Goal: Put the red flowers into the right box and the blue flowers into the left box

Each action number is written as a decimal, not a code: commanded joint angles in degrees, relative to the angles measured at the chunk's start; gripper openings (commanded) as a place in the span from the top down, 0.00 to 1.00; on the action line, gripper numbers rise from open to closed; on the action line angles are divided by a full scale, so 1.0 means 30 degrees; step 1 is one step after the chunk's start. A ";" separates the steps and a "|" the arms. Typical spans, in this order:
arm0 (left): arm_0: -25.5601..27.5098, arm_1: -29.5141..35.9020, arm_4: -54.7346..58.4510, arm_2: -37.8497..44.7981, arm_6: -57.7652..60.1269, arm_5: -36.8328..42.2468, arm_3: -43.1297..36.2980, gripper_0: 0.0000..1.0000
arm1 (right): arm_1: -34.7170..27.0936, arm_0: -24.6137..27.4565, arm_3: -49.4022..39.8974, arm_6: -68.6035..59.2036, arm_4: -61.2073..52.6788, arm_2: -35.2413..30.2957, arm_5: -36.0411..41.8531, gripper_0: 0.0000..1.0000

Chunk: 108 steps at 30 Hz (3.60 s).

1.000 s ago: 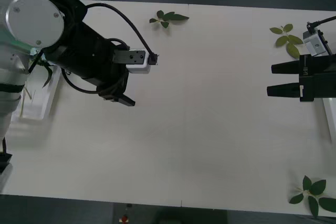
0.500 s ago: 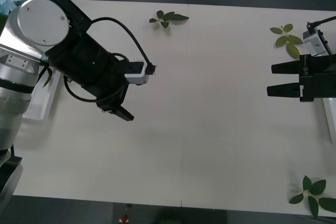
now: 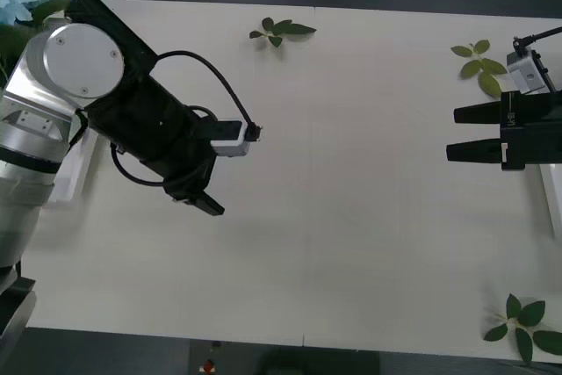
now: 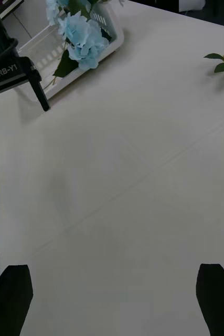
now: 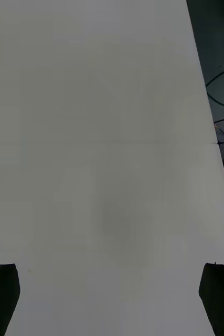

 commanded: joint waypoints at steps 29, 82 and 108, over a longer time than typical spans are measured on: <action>0.3122 0.0642 -0.0137 0.3179 -0.0570 -0.1326 -0.3000 0.00 | -0.0046 -0.0322 -0.0130 -0.0231 -0.0092 -0.0072 0.0056 0.09; 0.4734 -0.0325 0.8682 0.5142 -0.0570 -0.4227 -0.3000 0.00 | -0.0046 -0.0322 -0.0130 -0.0231 -0.0092 -0.0072 0.0056 0.09; 0.4968 -0.0354 0.8799 0.5113 -0.0570 -0.4227 -0.2766 0.00 | -0.0046 -0.0322 -0.0130 -0.0231 -0.0092 -0.0072 0.0056 0.09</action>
